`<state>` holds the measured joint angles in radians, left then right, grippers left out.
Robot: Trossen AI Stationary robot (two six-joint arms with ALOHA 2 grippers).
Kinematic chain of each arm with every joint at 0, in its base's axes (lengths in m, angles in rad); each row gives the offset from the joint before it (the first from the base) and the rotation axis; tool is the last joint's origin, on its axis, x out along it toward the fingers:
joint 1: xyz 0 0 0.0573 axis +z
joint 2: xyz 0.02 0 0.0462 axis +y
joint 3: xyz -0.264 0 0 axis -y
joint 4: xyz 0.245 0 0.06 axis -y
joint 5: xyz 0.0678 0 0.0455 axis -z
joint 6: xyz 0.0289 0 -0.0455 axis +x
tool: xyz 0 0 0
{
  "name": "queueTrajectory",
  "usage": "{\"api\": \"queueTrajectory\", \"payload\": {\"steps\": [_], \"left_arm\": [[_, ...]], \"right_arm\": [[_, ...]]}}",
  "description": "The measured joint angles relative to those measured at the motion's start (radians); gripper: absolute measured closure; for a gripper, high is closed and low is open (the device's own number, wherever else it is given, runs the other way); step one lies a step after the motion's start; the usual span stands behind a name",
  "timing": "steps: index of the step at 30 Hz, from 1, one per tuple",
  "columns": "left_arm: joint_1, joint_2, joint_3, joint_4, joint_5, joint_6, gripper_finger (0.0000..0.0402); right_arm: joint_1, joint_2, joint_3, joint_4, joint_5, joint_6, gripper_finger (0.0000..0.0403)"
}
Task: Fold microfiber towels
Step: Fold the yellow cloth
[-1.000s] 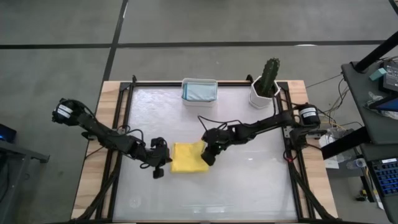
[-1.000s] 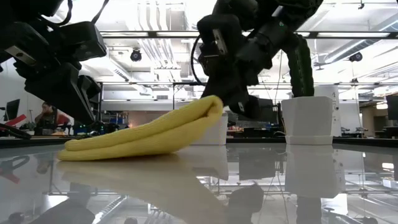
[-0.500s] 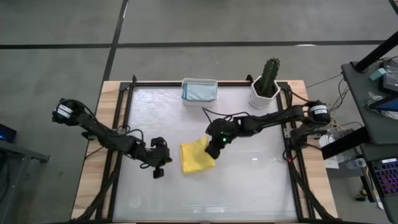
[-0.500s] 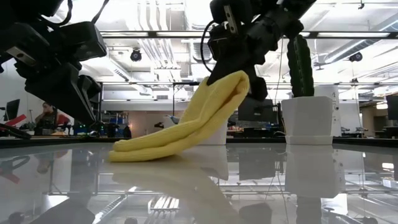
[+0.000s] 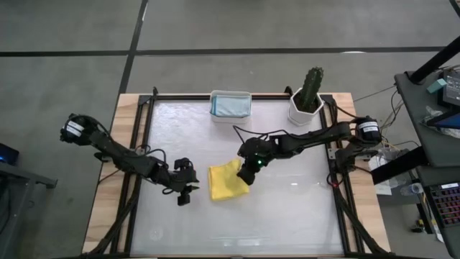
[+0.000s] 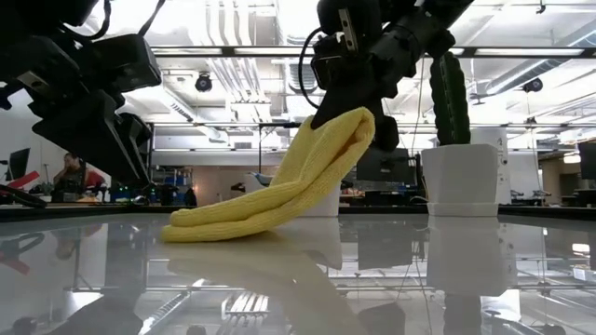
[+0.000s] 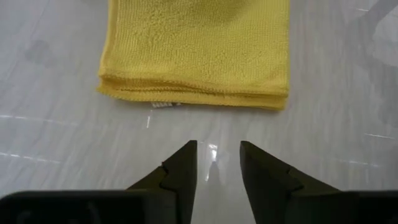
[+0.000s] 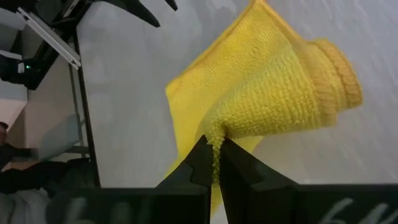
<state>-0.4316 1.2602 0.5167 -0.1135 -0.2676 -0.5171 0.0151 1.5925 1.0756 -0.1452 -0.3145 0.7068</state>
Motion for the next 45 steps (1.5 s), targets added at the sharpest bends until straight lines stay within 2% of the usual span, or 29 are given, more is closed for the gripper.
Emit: {"api": "queueTrajectory", "payload": {"steps": [12,23,29,33,38,45], "left_arm": [[0.000,0.000,0.000,0.000,-0.001,-0.001,0.0287],[0.001,0.010,-0.006,0.041,-0.005,0.004,0.0287],[0.003,0.095,-0.019,0.200,-0.008,0.059,0.0288],[0.013,0.184,-0.018,0.279,-0.018,0.091,0.0288],[0.041,0.290,-0.014,0.427,-0.026,0.113,0.0288],[0.060,0.360,-0.003,0.480,-0.021,0.113,0.0288]], "right_arm": [[-0.001,0.000,0.000,-0.022,0.000,-0.011,0.0394],[-0.036,0.000,0.000,-0.188,0.000,0.063,0.0394],[-0.064,0.000,0.000,-0.221,0.004,0.105,0.0394],[-0.072,0.003,0.015,-0.250,0.053,0.106,0.0394],[-0.070,0.058,0.108,-0.350,0.122,0.050,0.0394],[-0.063,0.185,0.268,-0.481,0.154,-0.030,0.0394]]}}
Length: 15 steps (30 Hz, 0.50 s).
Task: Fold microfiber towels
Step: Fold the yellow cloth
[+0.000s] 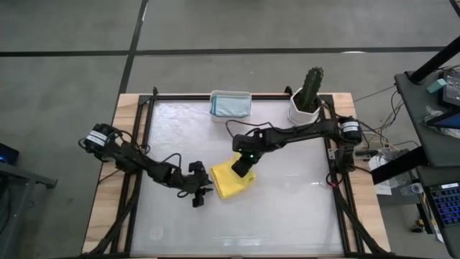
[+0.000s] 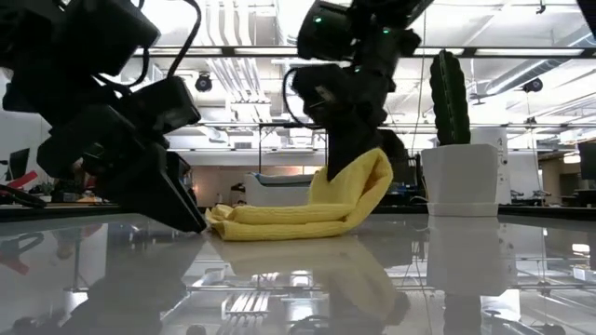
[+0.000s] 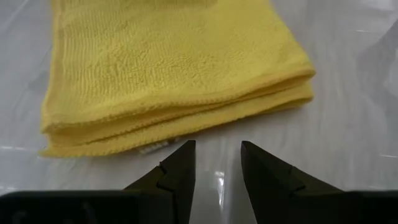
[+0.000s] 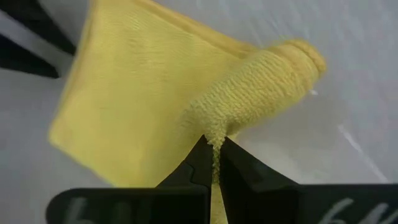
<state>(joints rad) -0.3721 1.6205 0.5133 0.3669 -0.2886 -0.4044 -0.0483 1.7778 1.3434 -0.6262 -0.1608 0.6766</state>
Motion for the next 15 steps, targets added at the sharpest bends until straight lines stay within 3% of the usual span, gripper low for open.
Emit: {"api": "queueTrajectory", "payload": {"steps": [8,15], "left_arm": [[0.000,0.009,-0.002,0.026,0.005,0.001,0.0288],[0.002,0.009,-0.003,0.028,0.004,0.002,0.0288]], "right_arm": [[0.035,0.078,0.130,-0.071,0.031,-0.036,0.0394],[0.072,0.100,0.164,-0.043,0.032,-0.015,0.0394]]}}
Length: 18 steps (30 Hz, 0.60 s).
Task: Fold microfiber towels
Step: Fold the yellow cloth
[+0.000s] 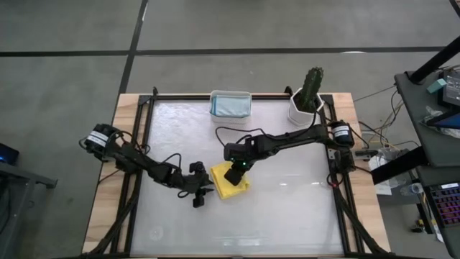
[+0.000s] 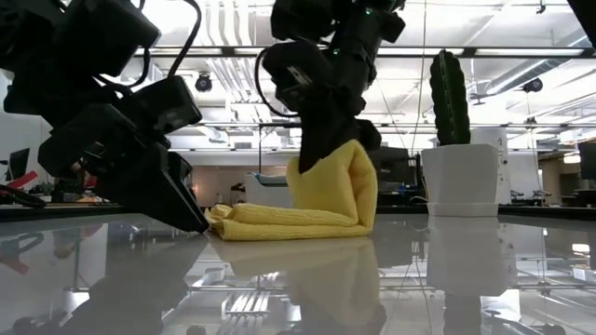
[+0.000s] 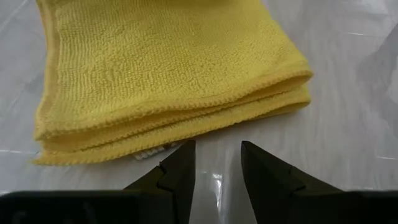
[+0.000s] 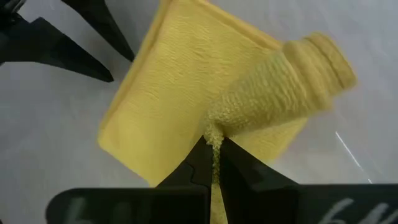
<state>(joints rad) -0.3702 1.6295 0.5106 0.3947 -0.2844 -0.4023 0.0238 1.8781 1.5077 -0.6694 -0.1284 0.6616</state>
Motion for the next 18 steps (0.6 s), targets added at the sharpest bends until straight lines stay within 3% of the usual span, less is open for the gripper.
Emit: {"api": "queueTrajectory", "payload": {"steps": [18], "left_arm": [[0.005,0.000,-0.005,0.017,-0.002,0.016,0.0289]], "right_arm": [[0.027,0.072,0.008,0.162,-0.004,0.018,0.0394]]}}
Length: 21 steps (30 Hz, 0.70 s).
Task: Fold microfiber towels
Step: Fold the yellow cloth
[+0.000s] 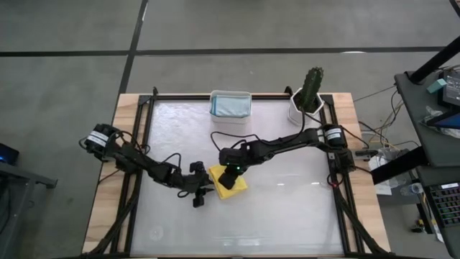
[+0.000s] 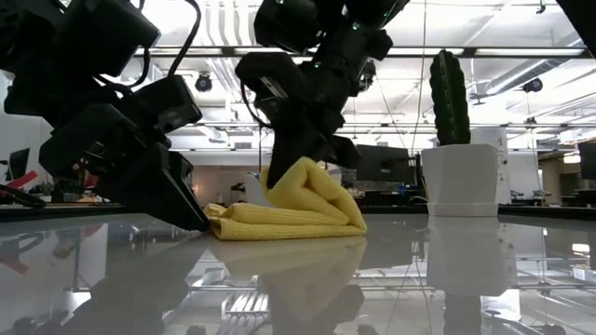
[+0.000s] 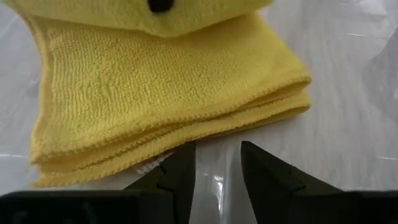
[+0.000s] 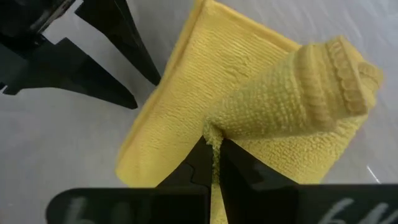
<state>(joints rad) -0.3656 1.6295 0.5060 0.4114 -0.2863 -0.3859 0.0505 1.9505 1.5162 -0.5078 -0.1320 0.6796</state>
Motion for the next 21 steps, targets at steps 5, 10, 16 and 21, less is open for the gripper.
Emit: {"api": "queueTrajectory", "payload": {"steps": [5,10,16,21], "left_arm": [[0.000,0.004,0.000,0.001,-0.002,0.000,0.0288],[0.000,0.027,0.000,0.032,-0.008,0.000,0.0289],[0.000,0.040,0.000,0.057,-0.007,0.000,0.0289],[0.000,0.040,-0.001,0.057,-0.006,0.000,0.0289]], "right_arm": [[0.000,0.004,0.000,0.035,-0.006,-0.001,0.0394],[0.000,0.004,0.000,0.066,-0.006,-0.002,0.0394],[0.008,0.004,-0.001,0.111,-0.006,-0.007,0.0394],[0.013,0.004,-0.001,0.126,-0.006,-0.007,0.0394]]}}
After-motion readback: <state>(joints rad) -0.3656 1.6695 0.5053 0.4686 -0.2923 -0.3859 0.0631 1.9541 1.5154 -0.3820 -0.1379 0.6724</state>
